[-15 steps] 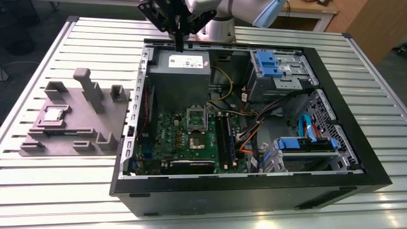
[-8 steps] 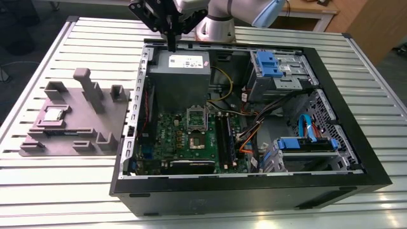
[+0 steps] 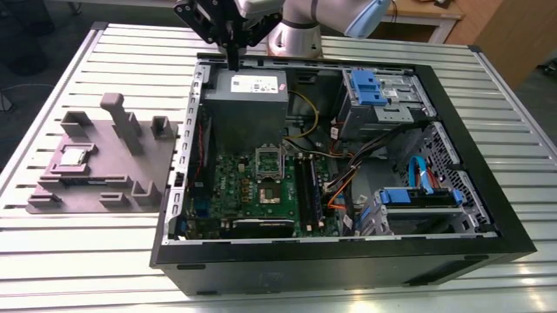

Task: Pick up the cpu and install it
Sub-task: 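Reach for the cpu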

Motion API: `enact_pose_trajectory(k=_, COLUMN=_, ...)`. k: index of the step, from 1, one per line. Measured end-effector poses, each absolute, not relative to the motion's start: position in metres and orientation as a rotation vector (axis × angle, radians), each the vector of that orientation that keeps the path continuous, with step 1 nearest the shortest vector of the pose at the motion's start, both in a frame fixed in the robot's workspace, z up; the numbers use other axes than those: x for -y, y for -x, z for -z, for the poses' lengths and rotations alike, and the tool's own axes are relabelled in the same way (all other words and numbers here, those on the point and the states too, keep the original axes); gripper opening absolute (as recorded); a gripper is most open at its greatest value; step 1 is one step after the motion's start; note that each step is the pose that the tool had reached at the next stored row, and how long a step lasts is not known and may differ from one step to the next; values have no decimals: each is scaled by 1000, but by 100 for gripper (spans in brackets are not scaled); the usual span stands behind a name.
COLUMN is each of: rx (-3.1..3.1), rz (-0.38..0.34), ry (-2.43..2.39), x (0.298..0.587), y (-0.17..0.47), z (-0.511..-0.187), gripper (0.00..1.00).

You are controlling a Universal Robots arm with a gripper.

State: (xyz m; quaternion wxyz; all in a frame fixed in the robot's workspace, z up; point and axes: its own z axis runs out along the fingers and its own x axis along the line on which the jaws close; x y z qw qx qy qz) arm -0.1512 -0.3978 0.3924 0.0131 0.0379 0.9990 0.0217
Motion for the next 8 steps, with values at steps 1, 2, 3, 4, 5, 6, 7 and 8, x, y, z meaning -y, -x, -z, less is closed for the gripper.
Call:
enact_pose_trajectory(k=1, rx=-3113, rz=-68, ry=-118, x=398, y=151, z=-392, gripper=10)
enact_pose_trajectory(k=2, rx=-3113, rz=-68, ry=-118, x=398, y=152, z=-392, gripper=10)
enact_pose_trajectory(k=3, rx=-3113, rz=-68, ry=-118, x=398, y=152, z=-392, gripper=10)
enact_pose_trajectory(k=4, rx=-3112, rz=-68, ry=-118, x=398, y=152, z=-392, gripper=10)
enact_pose_trajectory(k=5, rx=-3113, rz=-68, ry=-118, x=398, y=153, z=-392, gripper=10)
enact_pose_trajectory(k=6, rx=-3112, rz=-68, ry=-118, x=398, y=153, z=-392, gripper=10)
enact_pose_trajectory(k=7, rx=-3112, rz=-68, ry=-118, x=398, y=153, z=-392, gripper=10)
enact_pose_trajectory(k=8, rx=-3113, rz=-68, ry=-118, x=398, y=154, z=-392, gripper=10)
